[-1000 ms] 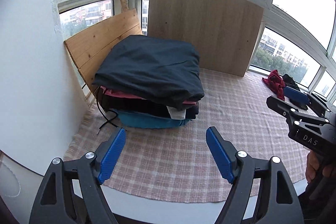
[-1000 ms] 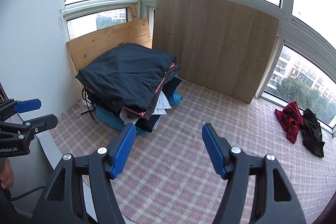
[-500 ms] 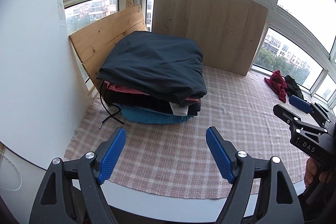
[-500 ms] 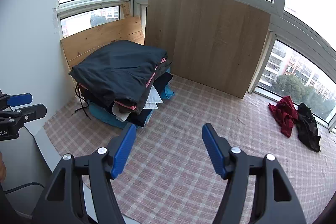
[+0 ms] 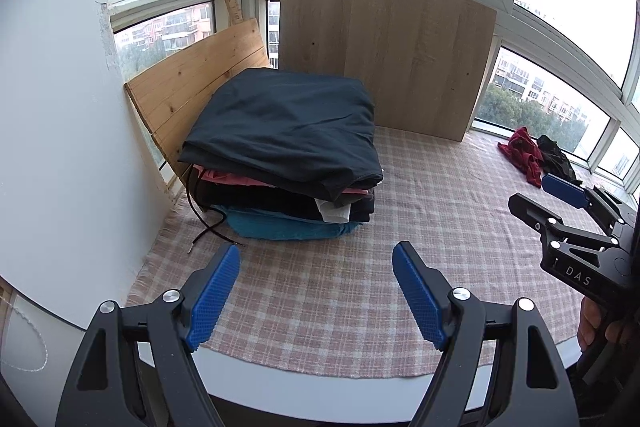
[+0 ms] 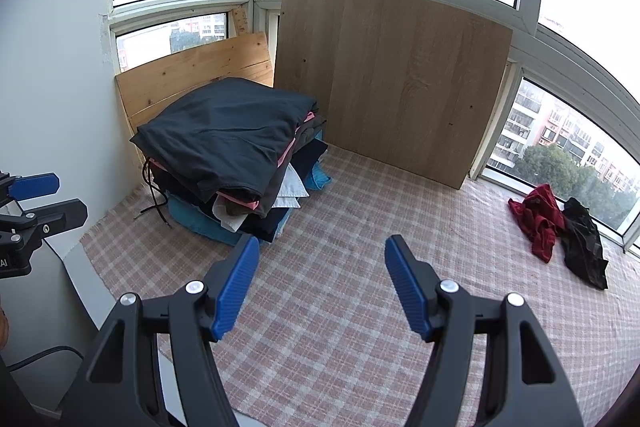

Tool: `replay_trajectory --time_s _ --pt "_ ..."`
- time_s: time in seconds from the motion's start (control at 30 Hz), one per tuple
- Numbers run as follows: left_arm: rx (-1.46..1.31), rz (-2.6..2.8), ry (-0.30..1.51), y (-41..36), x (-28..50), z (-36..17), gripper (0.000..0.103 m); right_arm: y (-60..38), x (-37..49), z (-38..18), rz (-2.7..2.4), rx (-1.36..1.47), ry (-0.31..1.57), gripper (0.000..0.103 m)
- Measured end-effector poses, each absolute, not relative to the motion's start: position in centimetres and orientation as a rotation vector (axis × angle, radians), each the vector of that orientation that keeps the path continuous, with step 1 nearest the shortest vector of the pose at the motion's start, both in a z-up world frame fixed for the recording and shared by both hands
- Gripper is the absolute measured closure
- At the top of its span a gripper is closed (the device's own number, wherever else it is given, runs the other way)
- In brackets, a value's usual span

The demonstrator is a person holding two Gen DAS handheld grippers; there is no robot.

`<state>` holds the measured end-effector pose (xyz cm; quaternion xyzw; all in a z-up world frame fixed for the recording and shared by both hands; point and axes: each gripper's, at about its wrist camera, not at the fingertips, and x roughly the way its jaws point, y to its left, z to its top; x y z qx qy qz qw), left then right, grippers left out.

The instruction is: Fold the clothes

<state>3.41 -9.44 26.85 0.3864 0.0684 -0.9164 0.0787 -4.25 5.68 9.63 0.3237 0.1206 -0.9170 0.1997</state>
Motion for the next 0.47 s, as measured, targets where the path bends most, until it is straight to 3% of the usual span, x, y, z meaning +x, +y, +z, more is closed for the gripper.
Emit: replay_trajectory --time_s 0.47 --pt "1.142 -2.744 0.213 -9.59 3.78 26.94 0.026 5.74 -3.99 9.33 -2.556 0.91 0.35 0.038"
